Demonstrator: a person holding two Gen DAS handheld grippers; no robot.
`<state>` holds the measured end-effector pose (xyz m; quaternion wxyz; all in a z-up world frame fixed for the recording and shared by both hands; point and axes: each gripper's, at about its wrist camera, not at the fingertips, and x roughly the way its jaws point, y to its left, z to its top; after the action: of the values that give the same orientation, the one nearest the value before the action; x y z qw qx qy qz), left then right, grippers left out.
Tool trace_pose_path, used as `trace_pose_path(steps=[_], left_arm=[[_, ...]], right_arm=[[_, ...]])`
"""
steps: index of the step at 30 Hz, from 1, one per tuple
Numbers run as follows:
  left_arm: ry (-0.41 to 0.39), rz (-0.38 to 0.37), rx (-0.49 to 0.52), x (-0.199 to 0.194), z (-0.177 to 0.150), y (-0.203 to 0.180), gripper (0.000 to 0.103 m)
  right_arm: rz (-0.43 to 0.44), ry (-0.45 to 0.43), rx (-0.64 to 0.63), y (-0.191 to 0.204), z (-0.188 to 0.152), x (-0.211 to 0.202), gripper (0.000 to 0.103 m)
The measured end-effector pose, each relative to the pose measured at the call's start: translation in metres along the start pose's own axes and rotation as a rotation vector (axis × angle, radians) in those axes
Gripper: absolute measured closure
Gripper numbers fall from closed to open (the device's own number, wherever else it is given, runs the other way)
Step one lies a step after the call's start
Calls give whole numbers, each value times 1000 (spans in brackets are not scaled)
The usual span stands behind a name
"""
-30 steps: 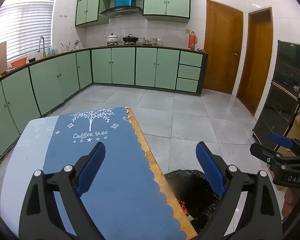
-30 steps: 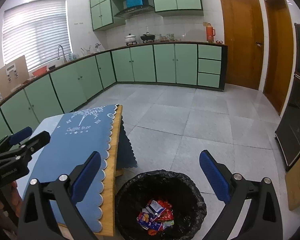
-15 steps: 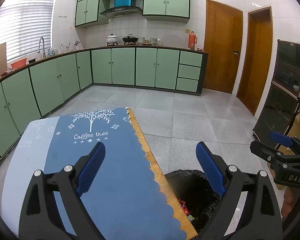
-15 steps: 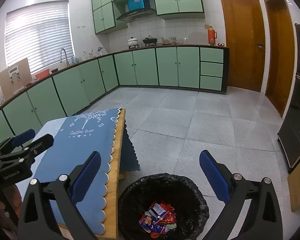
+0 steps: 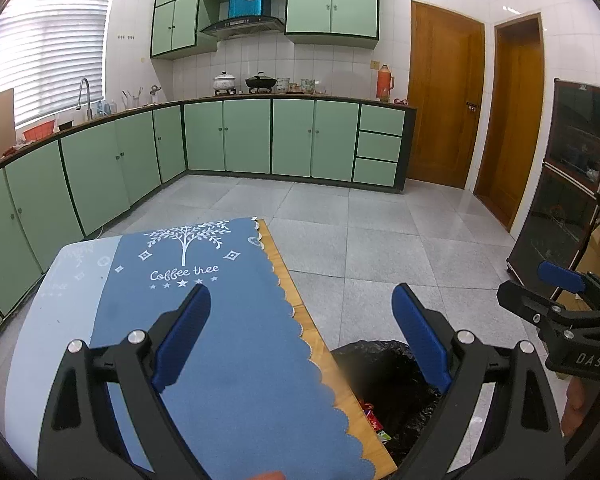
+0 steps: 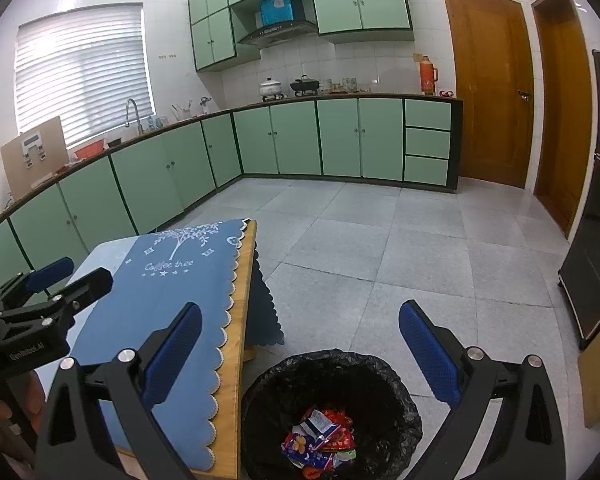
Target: Collect trash
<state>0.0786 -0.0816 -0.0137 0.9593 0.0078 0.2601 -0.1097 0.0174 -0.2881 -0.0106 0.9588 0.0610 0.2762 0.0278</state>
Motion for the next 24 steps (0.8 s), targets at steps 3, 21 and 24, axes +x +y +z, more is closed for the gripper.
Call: trace_pose_path(steps=[3,21,24], left_arm=[[-3,2,2,-1,0,0,14],[-5,5,4,-2,-1,0,14],[-5,7,5,-2,-2,0,14]], right_arm=[[1,-4,-4,1,-1,0,6],[2,-4,-4,4,-3,0,6],[3,-3,-3,4,-3,0,6]])
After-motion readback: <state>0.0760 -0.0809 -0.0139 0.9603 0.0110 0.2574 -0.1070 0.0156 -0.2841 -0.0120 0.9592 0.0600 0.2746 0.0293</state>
